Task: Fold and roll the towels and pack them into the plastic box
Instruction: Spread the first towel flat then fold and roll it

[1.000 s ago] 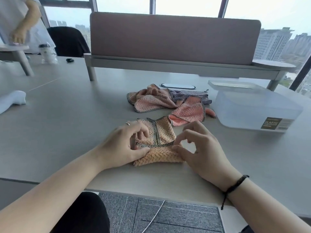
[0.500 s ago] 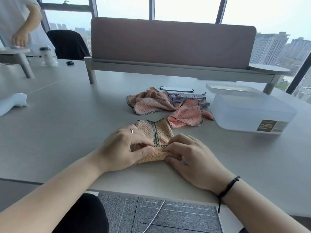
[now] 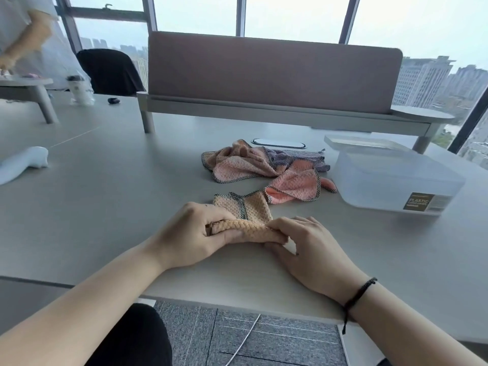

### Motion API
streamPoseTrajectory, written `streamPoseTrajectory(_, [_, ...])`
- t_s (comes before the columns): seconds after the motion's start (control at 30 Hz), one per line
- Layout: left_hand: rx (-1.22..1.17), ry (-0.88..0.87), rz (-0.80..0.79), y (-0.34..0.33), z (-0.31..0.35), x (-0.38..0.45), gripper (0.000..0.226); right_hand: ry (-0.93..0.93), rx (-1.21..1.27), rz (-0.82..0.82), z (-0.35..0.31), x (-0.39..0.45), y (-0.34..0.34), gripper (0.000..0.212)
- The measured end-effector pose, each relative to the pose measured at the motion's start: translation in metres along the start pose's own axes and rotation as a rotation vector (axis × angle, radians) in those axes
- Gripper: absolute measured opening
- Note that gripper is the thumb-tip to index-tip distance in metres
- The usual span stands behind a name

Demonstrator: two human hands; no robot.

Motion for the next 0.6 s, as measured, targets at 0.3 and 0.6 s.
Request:
streamPoseTrajectory(0.3, [-0.103,0.166,0.098,0.010,-0.024,-0.003,0.020,-0.354,0.541,-0.026,0.036,0.019,-0.010,0.017])
streamPoseTrajectory(0.6, [0.038,0.226,0.145,0.013,-0.030,-0.002,0.029,-0.368,0.408,-0.015,0.039,0.022,-0.018,0.021])
Point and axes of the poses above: each hand's wrist, its own x-axis towards the middle knuckle, its own y-axis out of the back of the hand, z = x × y, the point moved 9 cm from there along x, towards the middle knuckle, and after that the axes turned 2 degrees about -z, right-handed, at the moved point
